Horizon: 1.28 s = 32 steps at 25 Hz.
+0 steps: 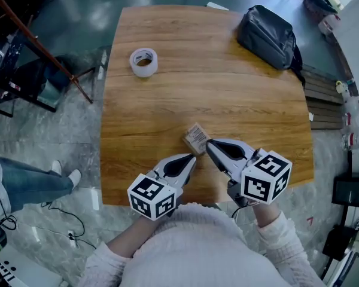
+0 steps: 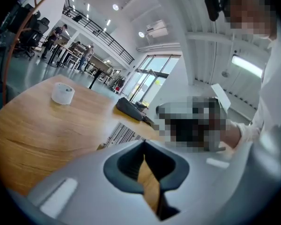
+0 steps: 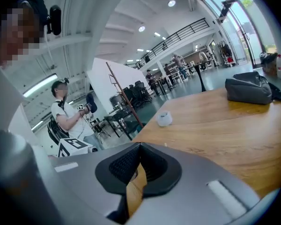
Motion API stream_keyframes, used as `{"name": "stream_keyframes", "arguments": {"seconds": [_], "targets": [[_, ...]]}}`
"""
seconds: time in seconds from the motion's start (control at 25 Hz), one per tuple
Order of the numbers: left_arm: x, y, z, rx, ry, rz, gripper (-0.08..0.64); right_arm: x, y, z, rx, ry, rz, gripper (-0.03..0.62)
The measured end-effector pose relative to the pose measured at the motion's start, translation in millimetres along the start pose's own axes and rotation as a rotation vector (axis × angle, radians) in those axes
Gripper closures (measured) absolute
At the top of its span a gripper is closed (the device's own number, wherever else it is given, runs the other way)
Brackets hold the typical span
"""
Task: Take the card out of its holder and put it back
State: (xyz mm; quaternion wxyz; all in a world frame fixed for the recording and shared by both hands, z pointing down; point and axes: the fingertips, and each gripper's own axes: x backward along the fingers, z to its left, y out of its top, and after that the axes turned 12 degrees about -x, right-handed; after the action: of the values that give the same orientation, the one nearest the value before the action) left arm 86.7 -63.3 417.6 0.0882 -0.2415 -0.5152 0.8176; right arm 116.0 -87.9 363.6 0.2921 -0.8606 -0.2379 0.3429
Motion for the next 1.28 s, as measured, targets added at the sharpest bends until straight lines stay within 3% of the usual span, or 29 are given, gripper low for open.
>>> {"name": "stream_keyframes", "arguments": {"seconds": [0.28, 0.52, 1.0, 1.28], "targets": [[3, 7, -2, -0.030, 0.015, 0.016, 0.552, 8, -14, 15, 0.021, 0.059, -0.124, 0.594], [4, 4, -7, -0.027, 0.010, 0.039, 0.552, 12, -28, 15, 0.009, 0.020, -0.207, 0.594], [-2, -3, -19, -0.054, -0.028, 0.062, 0.552, 13, -50, 0, -0.041, -0.073, -0.229, 0.594], [-2, -7, -18, -0.049, -0.018, 0.066, 0.552, 17, -54, -5, -0.069, -0.077, -0.228, 0.594]]}}
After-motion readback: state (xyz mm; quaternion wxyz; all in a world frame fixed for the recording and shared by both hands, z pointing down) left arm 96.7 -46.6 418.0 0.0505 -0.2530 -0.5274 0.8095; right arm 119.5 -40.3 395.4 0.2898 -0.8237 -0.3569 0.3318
